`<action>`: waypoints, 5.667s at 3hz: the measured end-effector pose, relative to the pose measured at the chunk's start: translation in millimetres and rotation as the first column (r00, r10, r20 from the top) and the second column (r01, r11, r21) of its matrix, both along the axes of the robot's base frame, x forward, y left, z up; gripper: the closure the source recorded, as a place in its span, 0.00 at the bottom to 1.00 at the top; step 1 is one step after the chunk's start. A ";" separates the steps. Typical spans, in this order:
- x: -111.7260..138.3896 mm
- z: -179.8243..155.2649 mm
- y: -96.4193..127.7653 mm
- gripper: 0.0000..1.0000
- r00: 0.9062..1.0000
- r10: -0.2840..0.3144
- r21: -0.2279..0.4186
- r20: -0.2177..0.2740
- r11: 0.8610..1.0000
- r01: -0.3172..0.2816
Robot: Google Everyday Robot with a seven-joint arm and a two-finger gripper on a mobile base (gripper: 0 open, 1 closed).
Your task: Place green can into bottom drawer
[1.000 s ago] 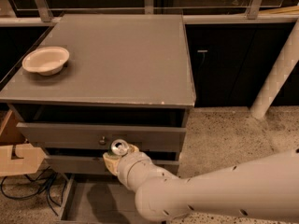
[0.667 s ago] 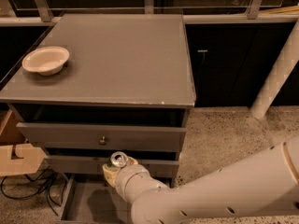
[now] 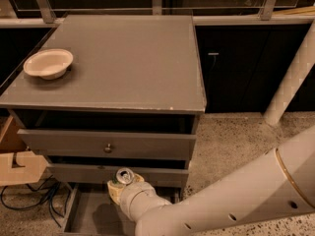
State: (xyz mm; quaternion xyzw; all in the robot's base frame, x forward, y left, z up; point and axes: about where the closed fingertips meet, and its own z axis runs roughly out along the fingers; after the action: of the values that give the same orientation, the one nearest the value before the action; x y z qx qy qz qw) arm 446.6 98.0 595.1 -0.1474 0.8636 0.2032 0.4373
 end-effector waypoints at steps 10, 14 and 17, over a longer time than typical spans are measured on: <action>-8.3 -178.1 39.2 1.00 0.985 -0.004 0.180 -0.173 0.983 0.036; -1.7 -228.2 36.6 1.00 0.974 -0.100 0.205 -0.202 0.968 0.142; 12.2 -248.3 30.3 1.00 0.964 -0.213 0.138 -0.159 0.962 0.236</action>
Offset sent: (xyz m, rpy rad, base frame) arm -0.0213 0.0250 -0.1264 -0.0558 0.1409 -0.1660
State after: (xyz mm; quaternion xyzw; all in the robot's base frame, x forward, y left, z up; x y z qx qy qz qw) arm 458.8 128.3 346.9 0.0012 0.8852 0.2292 0.4049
